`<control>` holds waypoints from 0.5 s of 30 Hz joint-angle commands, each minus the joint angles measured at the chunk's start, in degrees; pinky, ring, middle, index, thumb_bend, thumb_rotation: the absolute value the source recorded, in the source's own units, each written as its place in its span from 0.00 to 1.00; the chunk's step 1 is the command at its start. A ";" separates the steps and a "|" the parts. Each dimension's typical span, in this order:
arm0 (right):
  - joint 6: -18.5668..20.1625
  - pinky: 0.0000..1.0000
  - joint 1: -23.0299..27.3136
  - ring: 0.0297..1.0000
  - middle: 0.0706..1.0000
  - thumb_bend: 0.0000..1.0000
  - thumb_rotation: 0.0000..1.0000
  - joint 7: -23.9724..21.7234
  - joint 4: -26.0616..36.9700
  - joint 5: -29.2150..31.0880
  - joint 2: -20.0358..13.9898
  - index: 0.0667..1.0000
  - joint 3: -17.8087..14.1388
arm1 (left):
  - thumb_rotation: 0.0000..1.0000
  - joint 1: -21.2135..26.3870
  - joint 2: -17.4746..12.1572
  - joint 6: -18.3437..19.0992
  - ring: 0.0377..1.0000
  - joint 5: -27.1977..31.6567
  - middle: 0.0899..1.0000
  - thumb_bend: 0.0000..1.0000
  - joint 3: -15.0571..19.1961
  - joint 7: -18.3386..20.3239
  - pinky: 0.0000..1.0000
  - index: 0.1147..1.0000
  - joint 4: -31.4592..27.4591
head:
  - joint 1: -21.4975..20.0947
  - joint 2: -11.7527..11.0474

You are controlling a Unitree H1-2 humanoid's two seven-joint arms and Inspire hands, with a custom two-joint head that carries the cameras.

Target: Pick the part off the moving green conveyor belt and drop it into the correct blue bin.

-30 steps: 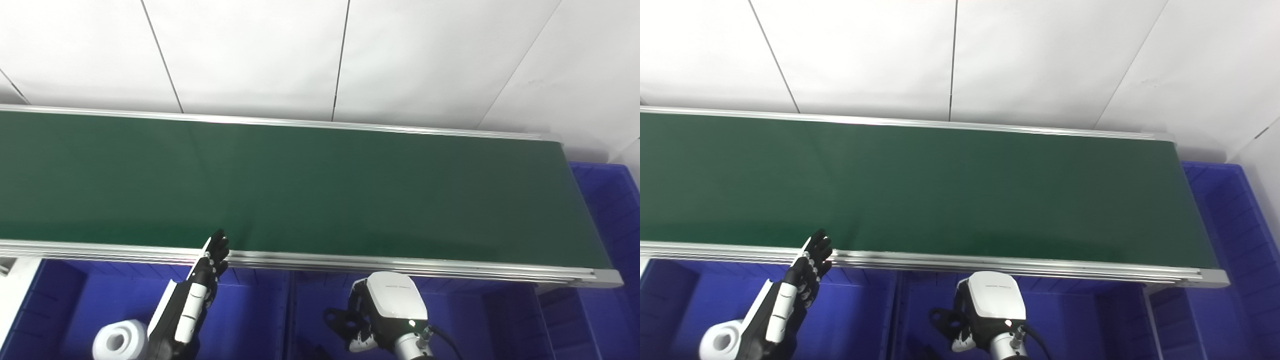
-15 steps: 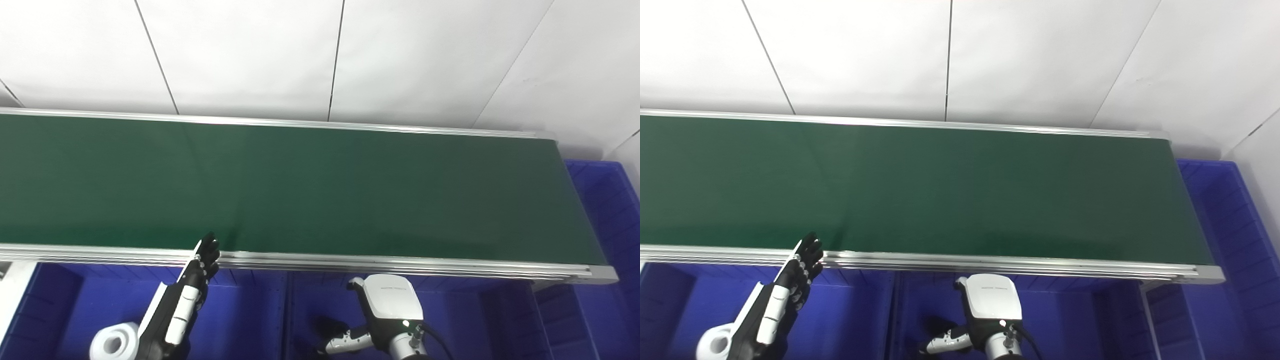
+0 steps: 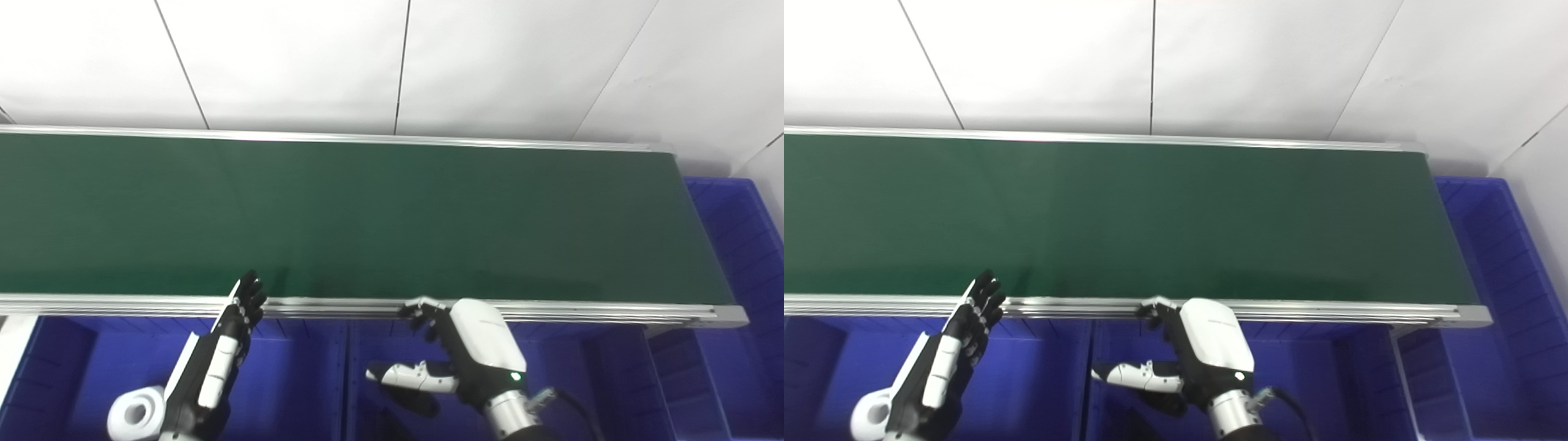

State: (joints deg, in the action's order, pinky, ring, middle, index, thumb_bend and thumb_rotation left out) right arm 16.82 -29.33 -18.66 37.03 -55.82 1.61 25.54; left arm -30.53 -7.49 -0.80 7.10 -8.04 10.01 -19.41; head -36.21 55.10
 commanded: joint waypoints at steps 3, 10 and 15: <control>-4.79 0.49 -7.97 0.58 0.66 0.85 0.87 8.67 2.81 21.20 8.74 0.69 2.49 | 0.95 0.91 -0.05 2.39 0.98 -0.15 1.00 0.71 0.24 -0.25 1.00 1.00 -3.72 | 0.33 0.36; -19.08 0.66 -8.60 0.73 0.79 0.77 0.88 22.36 -12.18 37.45 10.60 0.78 -1.65 | 0.95 1.37 0.52 3.28 0.98 -0.32 1.00 0.72 0.14 -0.34 1.00 1.00 -3.42 | 2.39 -1.31; -20.53 0.69 -6.02 0.73 0.80 0.76 0.88 25.99 -16.44 39.27 9.05 0.79 -1.73 | 0.95 1.05 0.40 1.68 0.99 -0.89 1.00 0.71 -0.07 -0.04 1.00 1.00 -2.60 | 4.03 -2.18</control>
State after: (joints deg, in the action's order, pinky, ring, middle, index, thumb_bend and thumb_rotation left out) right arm -0.06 -33.91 6.06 22.99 -15.85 4.13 19.39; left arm -29.45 -6.97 3.05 7.02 -8.05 9.82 -20.77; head -32.61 53.26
